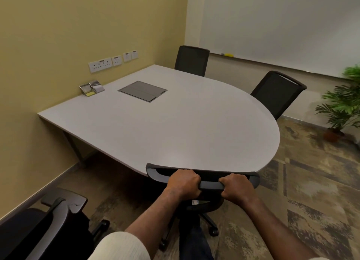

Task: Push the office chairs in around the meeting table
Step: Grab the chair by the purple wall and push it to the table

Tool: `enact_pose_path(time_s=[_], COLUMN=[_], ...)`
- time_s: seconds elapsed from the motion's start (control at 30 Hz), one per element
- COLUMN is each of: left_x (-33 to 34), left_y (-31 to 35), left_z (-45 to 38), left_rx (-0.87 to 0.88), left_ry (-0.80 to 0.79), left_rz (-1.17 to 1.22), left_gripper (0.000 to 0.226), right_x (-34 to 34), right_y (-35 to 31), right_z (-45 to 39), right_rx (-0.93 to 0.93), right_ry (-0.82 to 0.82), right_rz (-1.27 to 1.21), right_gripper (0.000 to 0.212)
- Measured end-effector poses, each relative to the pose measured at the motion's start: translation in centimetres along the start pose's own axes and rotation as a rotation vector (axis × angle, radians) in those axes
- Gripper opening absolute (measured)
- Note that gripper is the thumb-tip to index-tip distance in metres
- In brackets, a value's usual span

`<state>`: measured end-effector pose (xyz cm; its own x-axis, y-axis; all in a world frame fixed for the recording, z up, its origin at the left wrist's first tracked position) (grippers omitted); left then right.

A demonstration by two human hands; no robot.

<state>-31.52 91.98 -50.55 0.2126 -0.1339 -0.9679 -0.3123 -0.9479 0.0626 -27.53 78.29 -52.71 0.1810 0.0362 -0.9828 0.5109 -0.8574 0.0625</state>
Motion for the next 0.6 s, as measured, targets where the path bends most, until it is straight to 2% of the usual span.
enact_pose_path(time_s=[0.23, 0.4, 0.6], left_x=[0.0, 0.6, 0.9], left_y=[-0.1, -0.3, -1.0], left_z=[0.0, 0.1, 0.1], left_rx=[-0.019, -0.031, -0.114], left_ry=[-0.067, -0.107, -0.153], left_rz=[0.017, 0.007, 0.055], left_gripper=[0.017, 0.026, 0.018], right_x=[-0.5, -0.3, -0.6], right_y=[-0.4, -0.4, -0.4], right_z=[-0.2, 0.0, -0.2], right_rx=[-0.019, 0.006, -0.007], right_ry=[-0.104, -0.157, -0.191], right_rz=[0.0, -0.035, -0.08], right_gripper=[0.026, 0.027, 0.029])
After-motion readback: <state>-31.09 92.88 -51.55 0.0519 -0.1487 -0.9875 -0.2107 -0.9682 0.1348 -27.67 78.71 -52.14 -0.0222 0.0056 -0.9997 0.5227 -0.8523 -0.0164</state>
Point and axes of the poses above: each hand's wrist, its own z-axis away from the middle knuckle, its own x-axis out of the palm, y = z × x, the point moved 10 cm from there along -z, towards the middle knuckle, and after that the axes turned 13 degrees about y, right-handed, at the moved point
